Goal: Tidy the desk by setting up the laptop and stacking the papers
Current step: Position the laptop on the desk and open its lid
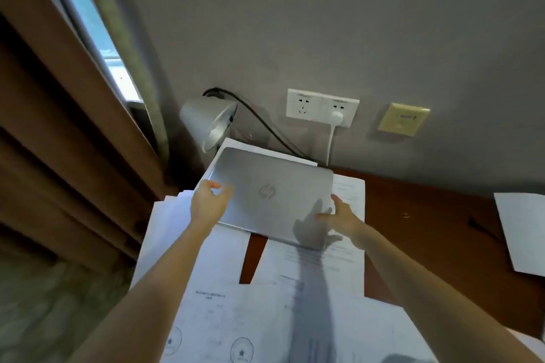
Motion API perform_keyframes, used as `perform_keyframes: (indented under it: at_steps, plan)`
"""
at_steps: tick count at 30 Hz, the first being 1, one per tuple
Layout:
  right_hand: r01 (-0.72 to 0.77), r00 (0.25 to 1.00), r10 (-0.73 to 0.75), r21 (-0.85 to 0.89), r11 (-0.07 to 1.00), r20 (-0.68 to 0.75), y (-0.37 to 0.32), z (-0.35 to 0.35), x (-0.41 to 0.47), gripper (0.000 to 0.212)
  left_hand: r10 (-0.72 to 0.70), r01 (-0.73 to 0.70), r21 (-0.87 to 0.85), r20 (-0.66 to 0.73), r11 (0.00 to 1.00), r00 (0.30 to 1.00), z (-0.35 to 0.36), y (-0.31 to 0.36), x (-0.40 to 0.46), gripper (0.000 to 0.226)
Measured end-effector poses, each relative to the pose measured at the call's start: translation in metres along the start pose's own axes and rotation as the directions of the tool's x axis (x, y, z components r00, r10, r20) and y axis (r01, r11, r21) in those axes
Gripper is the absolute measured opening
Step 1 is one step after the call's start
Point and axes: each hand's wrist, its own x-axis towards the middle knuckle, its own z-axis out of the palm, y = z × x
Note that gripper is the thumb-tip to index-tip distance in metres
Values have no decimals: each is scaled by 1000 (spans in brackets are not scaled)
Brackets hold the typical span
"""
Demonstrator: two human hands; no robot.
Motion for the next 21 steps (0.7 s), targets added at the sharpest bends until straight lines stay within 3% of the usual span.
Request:
perform_keyframes:
  at_steps: [2, 5, 8, 12, 15, 21]
  plan:
    - [-27, 996, 16, -126, 992, -83, 0, 7, 10, 91, 32, -52, 292, 71, 955, 997, 8, -3, 14, 54]
    - [-47, 990, 15, -226, 973, -141, 1, 19, 23, 97, 72, -176, 601, 193, 780, 978, 26, -16, 33, 79]
    - [-85, 984, 41, -255, 963, -173, 0, 28, 36, 101, 128, -293, 743, 273, 602, 954, 41, -25, 44, 92]
    - [-130, 977, 66, -314, 941, -204, -3, 48, 45, 106, 161, -416, 795, 386, 441, 908, 52, -33, 51, 93]
    - [-169, 965, 71, -391, 905, -252, 0, 60, 52, 106, 149, -425, 799, 401, 426, 904, 57, -38, 58, 93]
    - [-254, 923, 95, -406, 878, -372, -9, 71, 57, 107, 90, -340, 776, 348, 530, 933, 60, -32, 71, 101]
